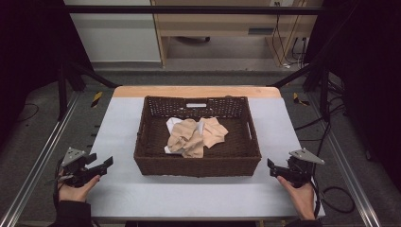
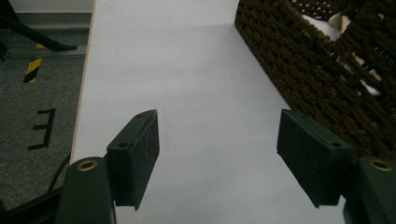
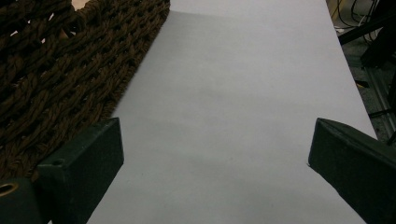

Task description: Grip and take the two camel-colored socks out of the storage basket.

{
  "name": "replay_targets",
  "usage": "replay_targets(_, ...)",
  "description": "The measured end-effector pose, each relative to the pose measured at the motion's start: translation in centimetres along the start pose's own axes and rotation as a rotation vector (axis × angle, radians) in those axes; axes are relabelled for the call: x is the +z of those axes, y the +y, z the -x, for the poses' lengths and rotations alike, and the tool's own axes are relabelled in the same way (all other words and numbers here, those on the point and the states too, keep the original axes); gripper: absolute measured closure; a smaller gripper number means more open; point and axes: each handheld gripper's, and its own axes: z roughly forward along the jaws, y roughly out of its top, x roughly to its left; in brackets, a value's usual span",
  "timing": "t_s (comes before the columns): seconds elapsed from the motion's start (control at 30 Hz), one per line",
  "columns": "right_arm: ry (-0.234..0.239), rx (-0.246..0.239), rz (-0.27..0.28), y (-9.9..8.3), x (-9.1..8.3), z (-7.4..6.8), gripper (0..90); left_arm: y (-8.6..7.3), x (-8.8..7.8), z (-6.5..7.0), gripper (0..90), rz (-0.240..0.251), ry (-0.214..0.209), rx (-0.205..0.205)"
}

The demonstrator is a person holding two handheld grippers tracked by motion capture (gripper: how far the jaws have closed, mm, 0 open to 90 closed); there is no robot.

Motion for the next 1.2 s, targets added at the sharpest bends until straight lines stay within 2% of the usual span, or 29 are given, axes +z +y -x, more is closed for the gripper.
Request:
replay_targets(0.1,0.000,0.002,-0.006,0.0,0.0,0.0,3.9,0.4,-0.4,0.2,30.1,0.019,-0.002,-0.012)
replay_targets(0.3,0.005,0.004,-0.010,0.0,0.1,0.0,4.2,1.5,-0.9,0.9,31.9,0.055,-0.012,-0.006)
replay_targets(0.53,-0.001,0.001,-0.012,-0.2,0.0,-0.1,4.5,2.8,-1.7,1.7,35.8,0.111,-0.042,-0.010)
replay_targets(0.77,-0.002,0.000,-0.012,-0.2,-0.1,-0.2,4.9,3.6,-2.2,2.3,39.9,0.140,-0.057,-0.010)
replay_targets(0.87,-0.005,-0.001,-0.008,-0.2,-0.2,-0.3,5.0,4.4,-2.2,3.0,40.9,0.150,-0.076,0.003)
replay_targets(1.2,-0.018,0.001,0.001,-0.1,-0.3,-0.2,5.3,7.1,-1.9,4.5,42.1,0.179,-0.090,0.037)
